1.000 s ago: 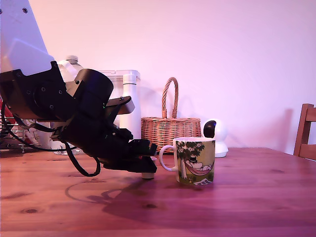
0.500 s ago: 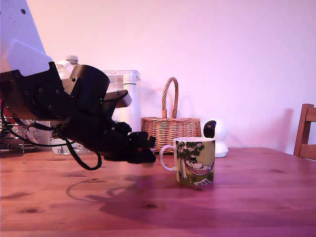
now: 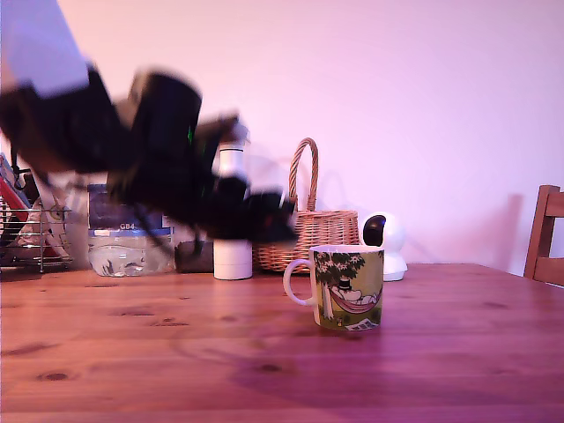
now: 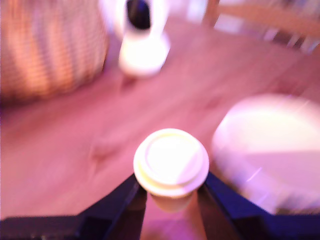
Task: Pick up the coffee capsules from the table one by one and drop them inside the nearest coffee cup
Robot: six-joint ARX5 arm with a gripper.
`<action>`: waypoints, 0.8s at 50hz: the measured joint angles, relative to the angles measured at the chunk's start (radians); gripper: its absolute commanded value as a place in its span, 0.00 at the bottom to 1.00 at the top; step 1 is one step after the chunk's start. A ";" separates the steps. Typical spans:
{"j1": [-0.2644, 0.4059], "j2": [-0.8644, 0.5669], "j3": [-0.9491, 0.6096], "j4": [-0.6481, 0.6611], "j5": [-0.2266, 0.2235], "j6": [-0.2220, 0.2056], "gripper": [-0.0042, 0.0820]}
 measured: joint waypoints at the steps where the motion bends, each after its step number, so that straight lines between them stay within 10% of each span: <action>1: -0.003 -0.007 0.000 -0.004 0.000 0.011 0.21; 40: -0.128 -0.058 0.226 -0.465 -0.007 0.125 0.21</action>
